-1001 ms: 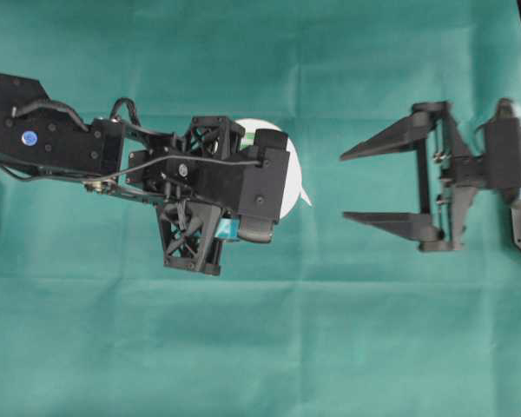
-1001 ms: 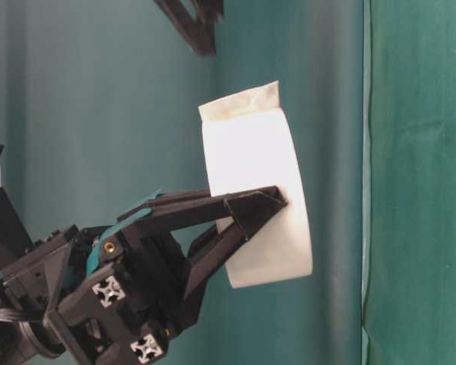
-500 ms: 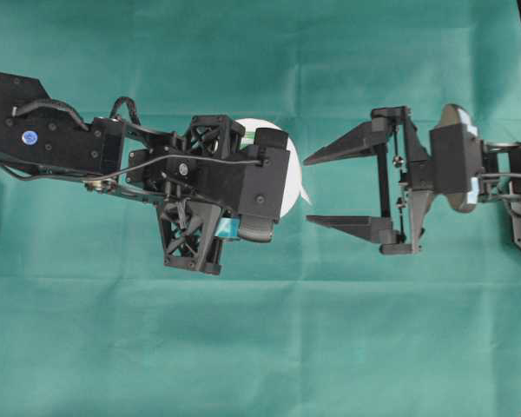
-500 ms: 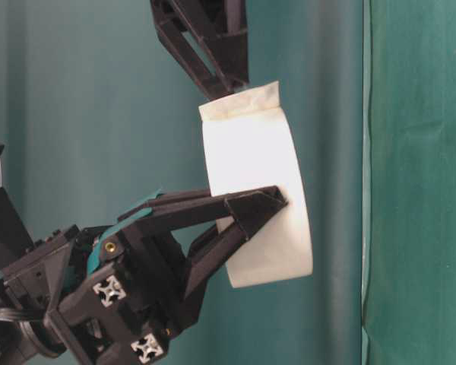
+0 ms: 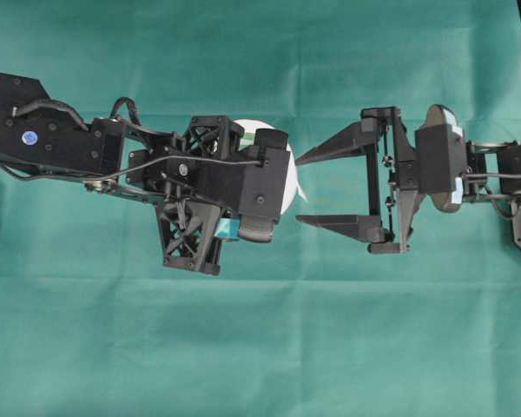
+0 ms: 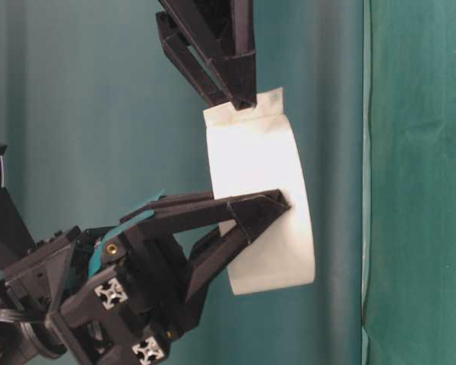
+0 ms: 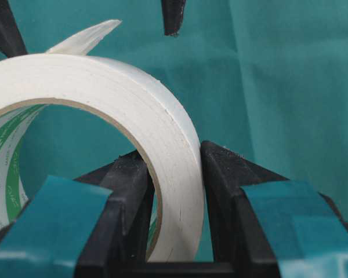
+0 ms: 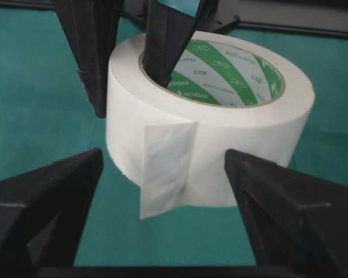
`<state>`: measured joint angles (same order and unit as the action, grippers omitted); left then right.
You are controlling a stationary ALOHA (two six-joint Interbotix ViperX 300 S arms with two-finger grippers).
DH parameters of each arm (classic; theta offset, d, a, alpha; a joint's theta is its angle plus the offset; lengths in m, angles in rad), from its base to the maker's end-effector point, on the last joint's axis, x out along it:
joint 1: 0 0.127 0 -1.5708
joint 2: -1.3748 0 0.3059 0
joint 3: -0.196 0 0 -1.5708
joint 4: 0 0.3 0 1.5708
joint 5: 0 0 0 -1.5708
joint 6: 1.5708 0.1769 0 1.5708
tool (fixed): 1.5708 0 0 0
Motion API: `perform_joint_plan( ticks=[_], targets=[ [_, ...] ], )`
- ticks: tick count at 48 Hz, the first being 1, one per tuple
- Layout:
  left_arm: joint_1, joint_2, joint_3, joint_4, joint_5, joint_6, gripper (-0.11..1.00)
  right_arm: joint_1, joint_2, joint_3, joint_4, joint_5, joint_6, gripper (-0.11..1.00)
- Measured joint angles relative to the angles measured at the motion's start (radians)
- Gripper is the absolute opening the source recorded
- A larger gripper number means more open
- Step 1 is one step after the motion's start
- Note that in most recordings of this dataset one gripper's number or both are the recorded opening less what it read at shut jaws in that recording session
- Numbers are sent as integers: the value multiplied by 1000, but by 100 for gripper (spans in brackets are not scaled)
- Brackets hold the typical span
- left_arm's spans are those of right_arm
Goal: Peel off the duct tape with your right arm.
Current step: 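Move the right gripper to the tape's loose end and pinch it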
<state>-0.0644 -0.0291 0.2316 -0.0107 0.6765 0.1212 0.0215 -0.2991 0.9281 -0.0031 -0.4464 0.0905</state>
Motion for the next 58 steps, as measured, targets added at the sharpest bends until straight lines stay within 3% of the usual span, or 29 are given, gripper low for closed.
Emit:
perform_joint_plan(
  ticks=[8, 31, 58],
  targets=[
    [-2, 0, 0, 0, 0, 0, 22, -6, 2, 0, 0, 0, 0, 6],
    [-12, 0, 0, 0, 2, 0, 22, -8, 0, 0, 0, 0, 0, -5],
    [-17, 0, 0, 0, 0, 0, 22, -5, -15, 5, -2, 0, 0, -9]
  ],
)
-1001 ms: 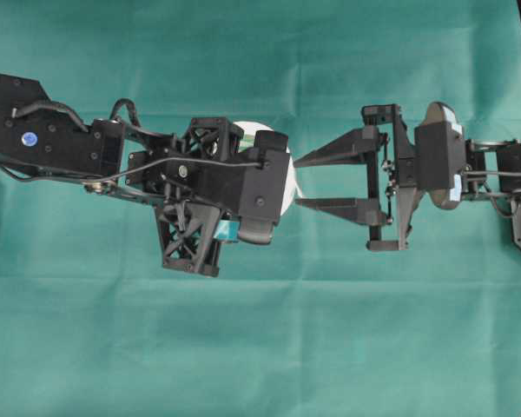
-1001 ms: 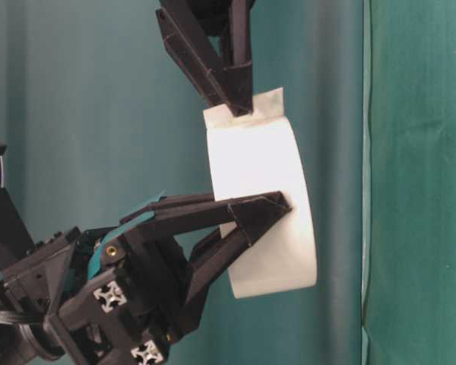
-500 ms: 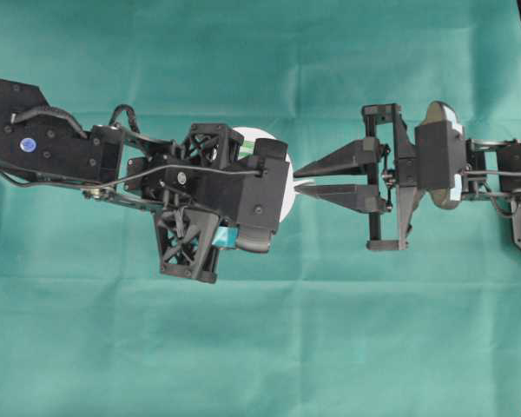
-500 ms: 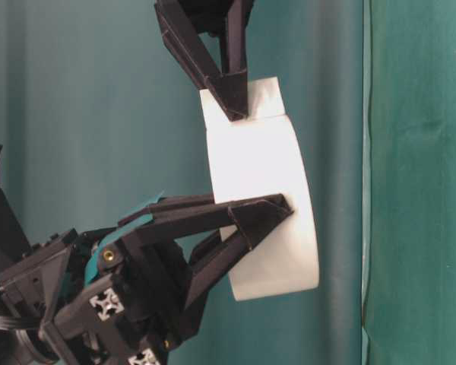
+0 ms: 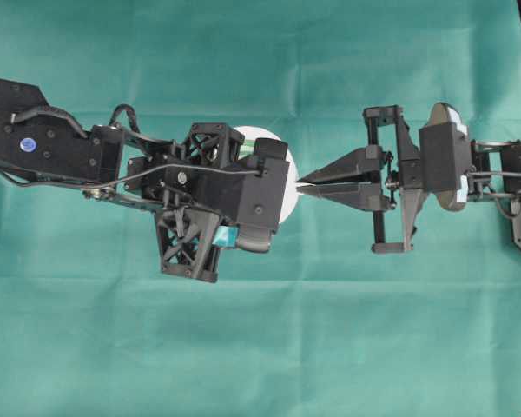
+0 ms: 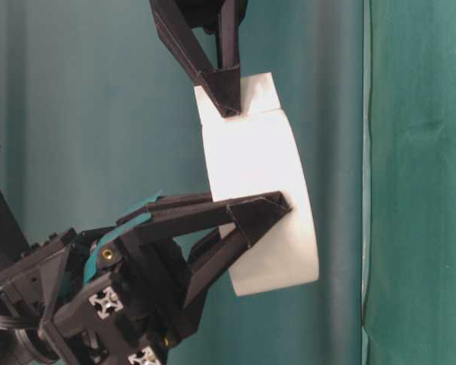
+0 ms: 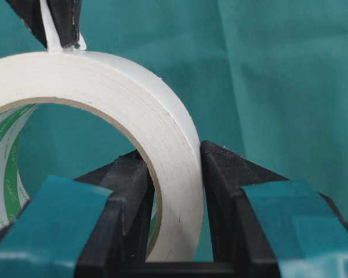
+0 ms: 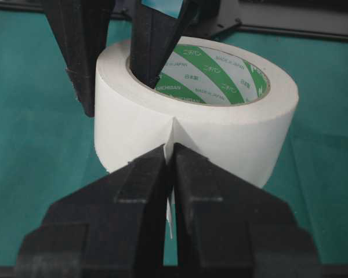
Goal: Peel off the duct tape with your right arm.
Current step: 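Move the right gripper to the tape's loose end and pinch it, then hold the tape end with the right gripper while left rotates roll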
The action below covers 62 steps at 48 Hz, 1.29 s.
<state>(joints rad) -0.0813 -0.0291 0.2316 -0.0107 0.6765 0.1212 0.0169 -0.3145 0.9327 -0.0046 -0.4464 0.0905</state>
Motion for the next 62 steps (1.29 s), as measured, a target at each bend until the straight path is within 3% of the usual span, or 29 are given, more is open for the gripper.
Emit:
perform_joint_plan(
  ticks=[62],
  targets=[
    [-40, 0, 2, 6, 41, 3, 22, 3, 0, 6, 2, 0, 0, -9]
  ],
)
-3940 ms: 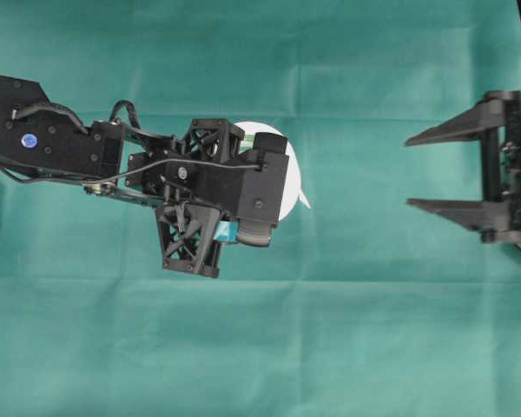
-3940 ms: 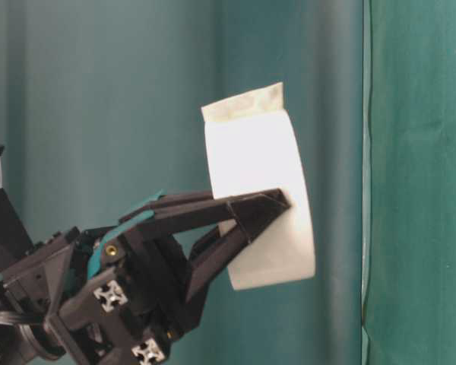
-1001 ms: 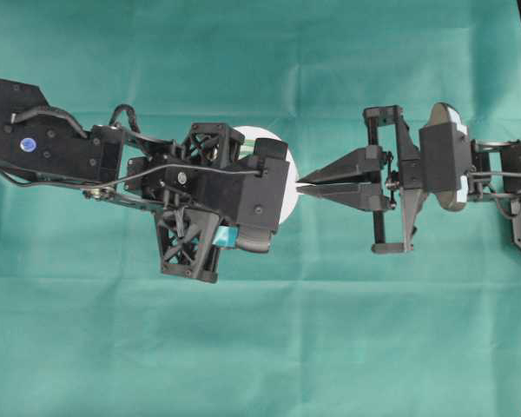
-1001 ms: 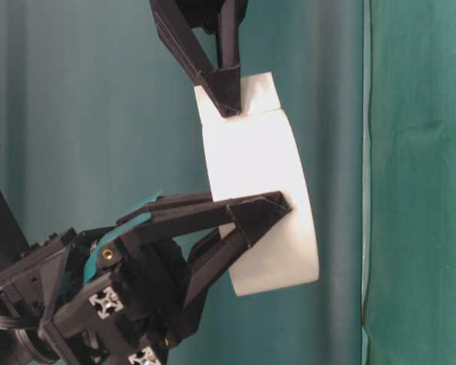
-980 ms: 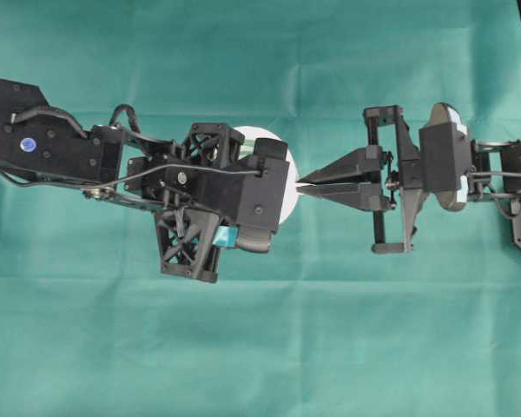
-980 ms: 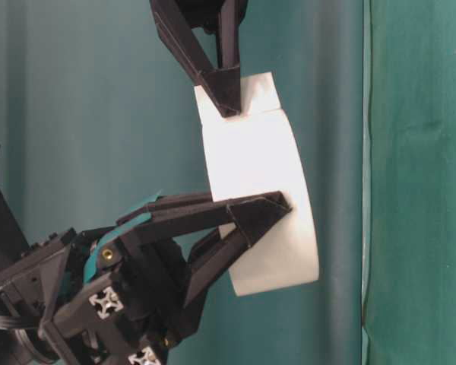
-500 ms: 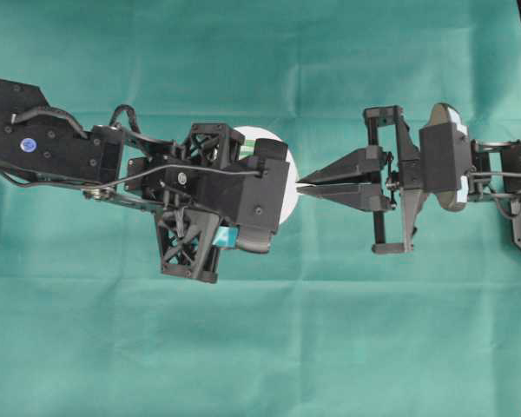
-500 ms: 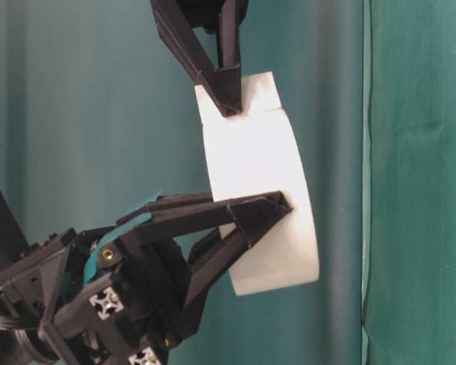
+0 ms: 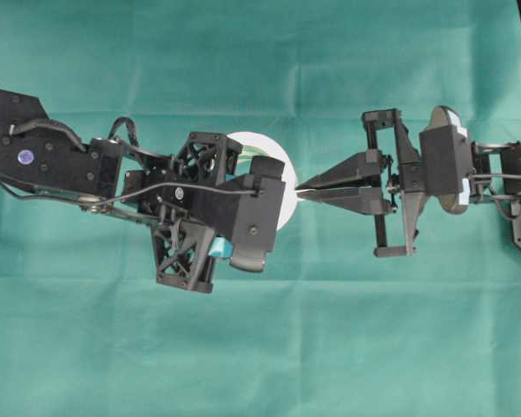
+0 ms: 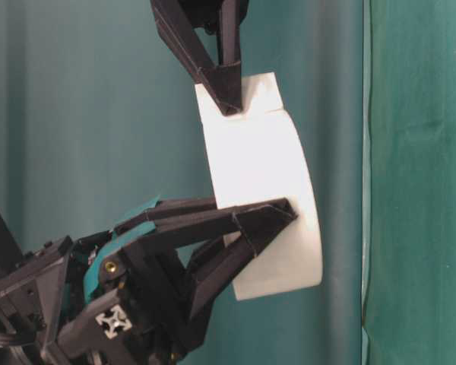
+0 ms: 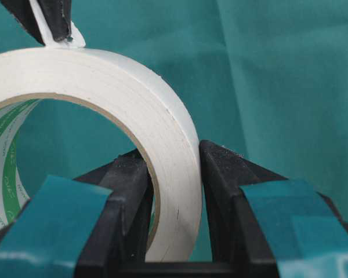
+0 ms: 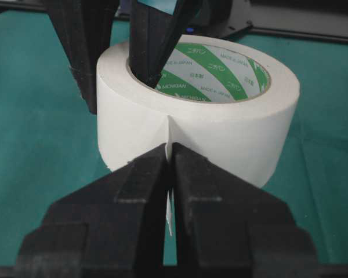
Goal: Peel off the duct tape with your right arm.
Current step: 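Hold the tape end with the right gripper while left rotates roll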
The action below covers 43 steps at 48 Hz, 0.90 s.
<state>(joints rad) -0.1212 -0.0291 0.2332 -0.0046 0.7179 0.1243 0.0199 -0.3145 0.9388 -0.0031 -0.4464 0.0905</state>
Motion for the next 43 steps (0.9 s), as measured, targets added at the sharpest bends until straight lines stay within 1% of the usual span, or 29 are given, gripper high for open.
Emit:
perform_joint_plan(
  ticks=[32, 43],
  targets=[
    [-28, -15, 37, 0, 3, 3, 21, -5, -25, 25, 0, 0, -2, -9],
    [-51, -14, 37, 0, 15, 2, 21, -8, -25, 26, 0, 0, -2, -9]
  ],
)
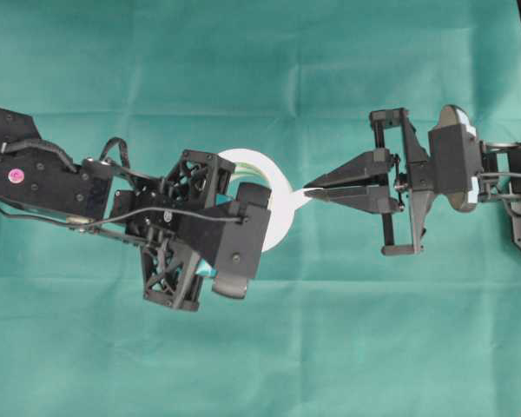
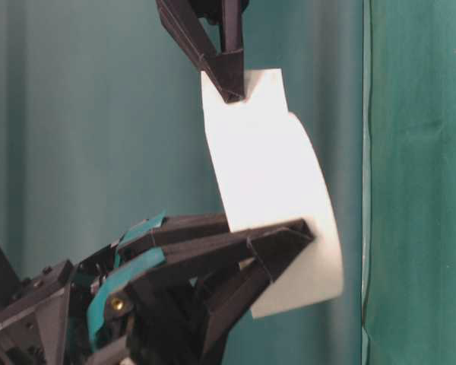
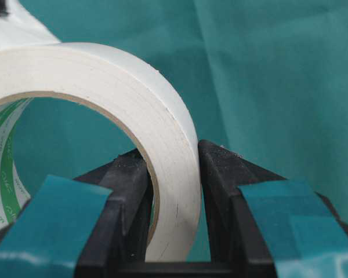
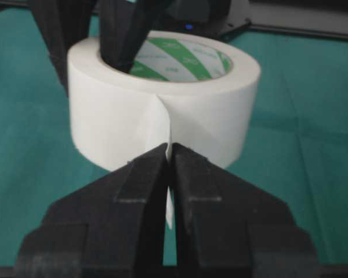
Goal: Peel off the duct tape with your right arm.
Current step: 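Hold the tape end with the right gripper while left rotates roll, then pull the roll away from the right gripper with the left gripper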
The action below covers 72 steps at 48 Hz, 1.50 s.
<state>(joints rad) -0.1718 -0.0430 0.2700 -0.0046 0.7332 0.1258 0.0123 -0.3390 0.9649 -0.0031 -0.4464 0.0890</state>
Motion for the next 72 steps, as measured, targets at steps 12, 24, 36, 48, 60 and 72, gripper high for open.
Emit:
perform_joint_plan(
  ticks=[12, 24, 36, 48, 60, 72],
  targets=[
    [-34, -2, 3, 0, 5, 0, 21, -5, 0, 0, 0, 0, 0, -9],
    [-80, -8, 14, 2, 6, 2, 21, -15, 0, 0, 0, 0, -2, -9],
    [-140, -14, 25, 0, 9, 31, 21, -25, 0, 0, 0, 0, 0, -9],
    [-176, -18, 35, 0, 20, 115, 21, -32, -2, 2, 0, 0, 0, -9],
    [-207, -21, 35, 0, 40, 201, 21, -35, -2, 3, 0, 0, -2, -9],
    [-256, -29, 44, 2, 43, 342, 21, -37, -3, 5, 0, 0, -2, -9]
  ],
)
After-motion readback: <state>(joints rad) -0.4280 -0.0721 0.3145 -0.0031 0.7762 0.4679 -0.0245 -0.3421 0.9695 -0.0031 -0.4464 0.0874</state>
